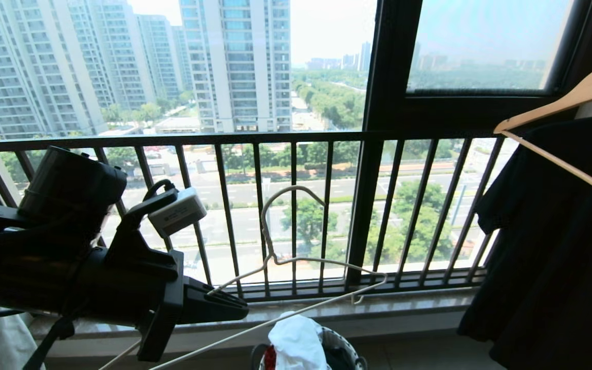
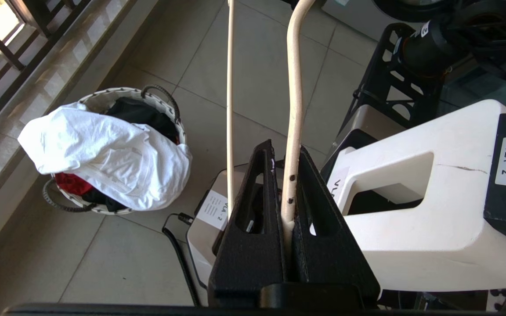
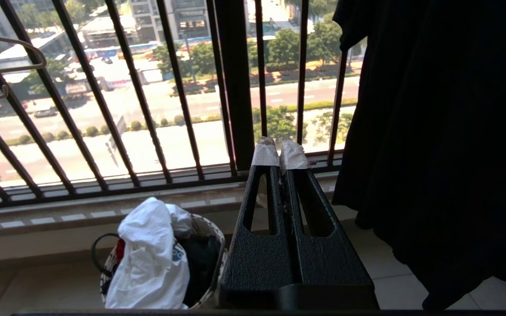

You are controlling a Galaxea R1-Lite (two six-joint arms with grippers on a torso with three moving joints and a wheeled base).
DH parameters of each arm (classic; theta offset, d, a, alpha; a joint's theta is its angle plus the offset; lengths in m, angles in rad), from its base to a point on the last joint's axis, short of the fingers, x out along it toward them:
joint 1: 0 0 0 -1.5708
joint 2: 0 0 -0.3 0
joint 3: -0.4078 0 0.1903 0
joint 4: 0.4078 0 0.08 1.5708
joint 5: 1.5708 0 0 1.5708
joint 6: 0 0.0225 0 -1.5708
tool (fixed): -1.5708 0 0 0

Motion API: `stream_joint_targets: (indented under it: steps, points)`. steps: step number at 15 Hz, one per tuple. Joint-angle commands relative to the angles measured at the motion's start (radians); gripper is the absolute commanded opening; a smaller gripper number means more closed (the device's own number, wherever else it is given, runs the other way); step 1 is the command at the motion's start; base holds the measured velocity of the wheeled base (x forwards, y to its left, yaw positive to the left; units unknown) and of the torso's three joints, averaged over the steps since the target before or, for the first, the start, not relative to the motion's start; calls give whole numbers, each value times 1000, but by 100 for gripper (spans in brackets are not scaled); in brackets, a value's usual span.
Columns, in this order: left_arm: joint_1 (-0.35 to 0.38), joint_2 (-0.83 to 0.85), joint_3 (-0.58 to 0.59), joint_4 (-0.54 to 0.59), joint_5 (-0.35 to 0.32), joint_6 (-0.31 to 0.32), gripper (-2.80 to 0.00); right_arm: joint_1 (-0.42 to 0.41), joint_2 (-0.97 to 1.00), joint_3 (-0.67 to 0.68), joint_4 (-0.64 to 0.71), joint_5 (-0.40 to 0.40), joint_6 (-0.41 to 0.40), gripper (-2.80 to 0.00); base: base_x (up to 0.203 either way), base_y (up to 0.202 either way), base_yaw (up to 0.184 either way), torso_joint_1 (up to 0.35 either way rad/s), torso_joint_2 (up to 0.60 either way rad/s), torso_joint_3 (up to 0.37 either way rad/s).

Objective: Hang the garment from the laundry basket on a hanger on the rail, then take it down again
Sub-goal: Pick up clothes from the basket

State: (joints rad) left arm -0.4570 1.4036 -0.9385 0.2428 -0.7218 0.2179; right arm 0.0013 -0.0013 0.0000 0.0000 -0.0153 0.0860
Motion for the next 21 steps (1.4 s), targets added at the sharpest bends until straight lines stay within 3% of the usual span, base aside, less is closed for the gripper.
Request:
stream_joint_targets:
  steps: [1,7,21]
  points:
    - [0,-8,0,1,-4,1,-280,0,1,2,0,0,0,-280,0,0,0,-155,349,184]
    - [3,-15,38,-82,-4,-2,-280,0,1,2,0,-2,2,-280,0,0,0,-181,398,218]
    - [3,-38,38,-83,-4,-3,-280,0,1,2,-2,-2,3,-280,0,0,0,-215,530,308]
